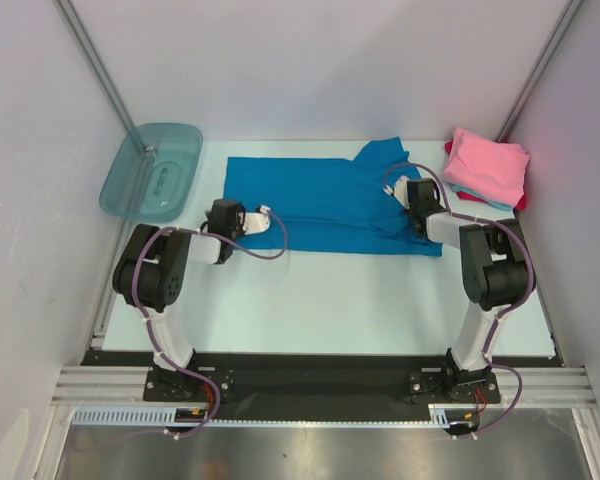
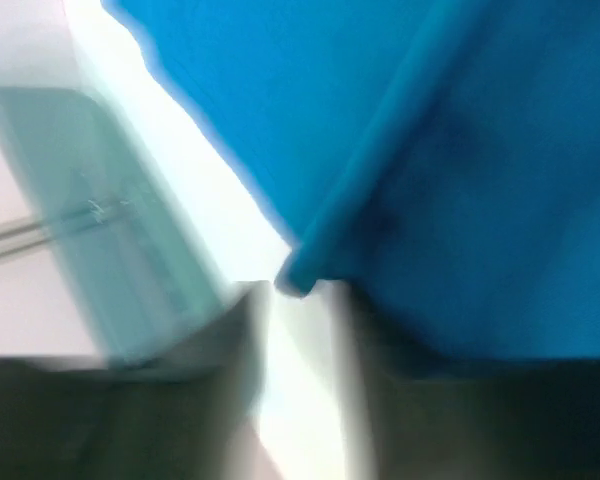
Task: Fold and stack the t-shirts
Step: Fold the tshirt
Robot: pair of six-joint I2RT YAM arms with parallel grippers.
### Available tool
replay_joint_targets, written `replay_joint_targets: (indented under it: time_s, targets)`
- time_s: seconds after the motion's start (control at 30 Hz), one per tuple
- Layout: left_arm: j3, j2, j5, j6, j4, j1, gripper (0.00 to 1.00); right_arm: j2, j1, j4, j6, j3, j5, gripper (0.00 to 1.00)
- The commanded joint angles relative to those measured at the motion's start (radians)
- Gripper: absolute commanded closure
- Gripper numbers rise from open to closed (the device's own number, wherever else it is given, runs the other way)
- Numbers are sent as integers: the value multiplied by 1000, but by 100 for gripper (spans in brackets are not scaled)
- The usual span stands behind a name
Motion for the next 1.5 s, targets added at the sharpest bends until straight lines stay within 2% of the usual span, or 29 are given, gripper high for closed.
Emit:
replay_joint_targets:
  time_s: [0.0,0.73,0.8,0.83,0.87,0.93,0.97,1.0,1.03,1.07,1.13,1.23,1.33,1.37,1.43,1.47]
  targets:
    - [30,12,-36,-5,34,15,1,5,6,34,-5,39,28,100]
    - [-17,-31,-110,-45,131,15,0,28,18,56,-12,45,53,100]
    - [-19,-32,-108,-48,131,15,0,36,19,76,-20,45,74,90]
    - [-23,-35,-105,-48,131,15,0,41,19,85,-25,45,83,83]
    - [-25,-34,-104,-51,133,14,0,47,18,111,-25,45,94,69]
    - [-28,-35,-102,-52,130,14,0,64,19,164,-43,38,145,56]
    - [-30,-37,-102,-55,130,11,0,70,18,245,-54,33,171,45]
    - [-33,-37,-102,-57,130,9,0,81,19,291,-87,21,221,42]
    - [-34,-38,-104,-59,130,6,0,81,16,394,-104,12,243,32]
    - [-36,-40,-104,-57,130,6,0,81,16,434,-124,4,261,31]
    - [-40,-44,-105,-57,131,5,0,56,15,482,-134,-13,278,31]
    - [-46,-49,-114,-51,142,3,0,-11,19,366,-42,-1,225,32]
    - [-42,-64,-141,-71,159,5,0,-73,18,101,75,60,101,34]
    - [-40,-83,-148,-80,175,5,0,-86,18,-12,137,85,67,40]
    - [-33,-103,-179,-114,197,5,0,-111,18,-93,172,93,-21,50]
    - [-28,-113,-202,-121,205,5,0,-132,18,-136,199,91,-41,66]
